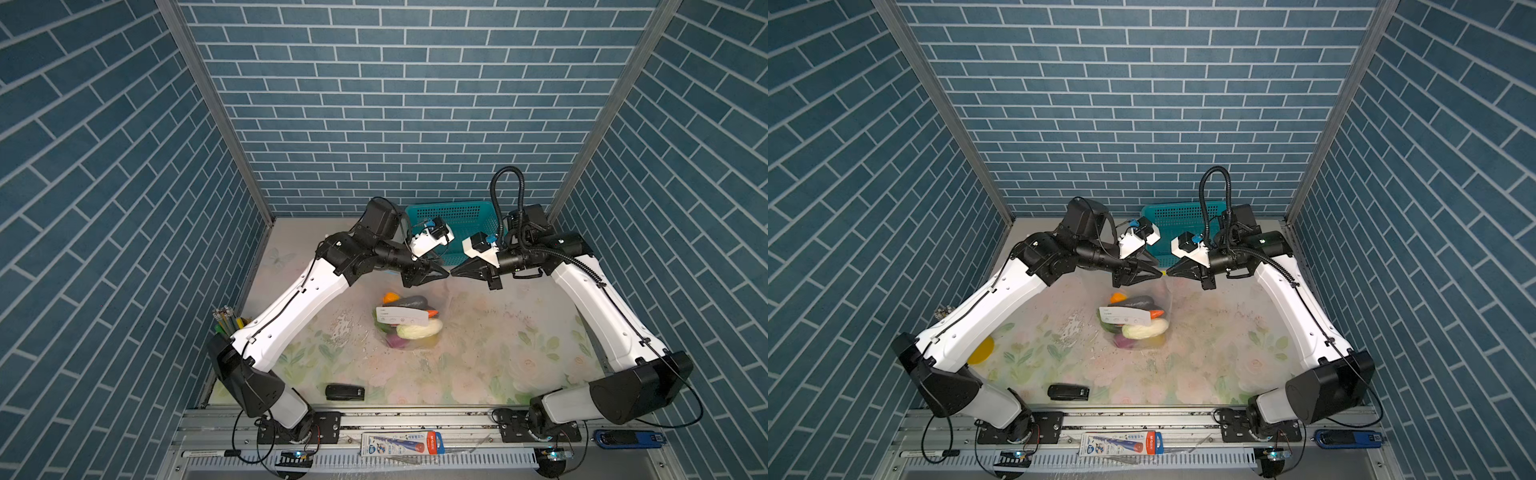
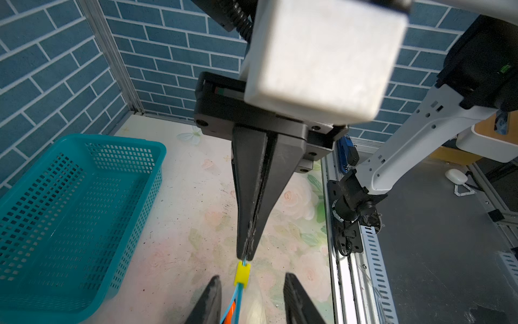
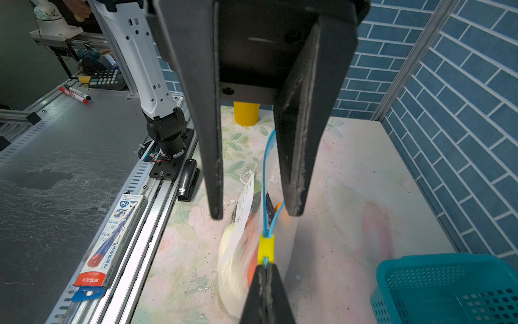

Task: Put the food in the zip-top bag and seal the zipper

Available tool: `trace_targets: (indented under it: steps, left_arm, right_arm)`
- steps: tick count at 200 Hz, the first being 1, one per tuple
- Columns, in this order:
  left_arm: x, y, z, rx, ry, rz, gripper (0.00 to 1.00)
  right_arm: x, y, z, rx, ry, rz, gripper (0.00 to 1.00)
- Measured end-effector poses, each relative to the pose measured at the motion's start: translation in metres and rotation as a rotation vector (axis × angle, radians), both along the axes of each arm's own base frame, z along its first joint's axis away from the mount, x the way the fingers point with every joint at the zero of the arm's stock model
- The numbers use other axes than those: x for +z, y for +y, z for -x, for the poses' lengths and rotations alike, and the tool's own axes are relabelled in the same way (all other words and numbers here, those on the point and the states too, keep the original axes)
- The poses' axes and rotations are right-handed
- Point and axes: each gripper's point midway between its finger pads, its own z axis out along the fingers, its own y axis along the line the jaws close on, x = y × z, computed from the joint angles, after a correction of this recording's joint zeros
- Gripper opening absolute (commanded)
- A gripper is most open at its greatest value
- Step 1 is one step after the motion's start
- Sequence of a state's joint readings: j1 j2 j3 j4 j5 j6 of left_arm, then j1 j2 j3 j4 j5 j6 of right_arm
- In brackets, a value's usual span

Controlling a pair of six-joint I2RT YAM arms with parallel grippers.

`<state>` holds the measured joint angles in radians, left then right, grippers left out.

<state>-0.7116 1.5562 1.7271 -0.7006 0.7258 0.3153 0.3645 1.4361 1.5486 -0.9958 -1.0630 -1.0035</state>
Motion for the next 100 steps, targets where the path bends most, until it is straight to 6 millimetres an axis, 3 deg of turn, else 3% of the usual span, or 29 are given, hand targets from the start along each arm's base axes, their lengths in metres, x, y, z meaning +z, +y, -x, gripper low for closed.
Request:
trace_targets:
  steps: [100]
  left_arm:
    - [-0.008, -0.012, -0.006, -0.019, -0.021, -0.037, 0.32]
  right_arm:
    - [0.003, -0.001, 0.002, 0.003, -0.008, -0.007, 0.0]
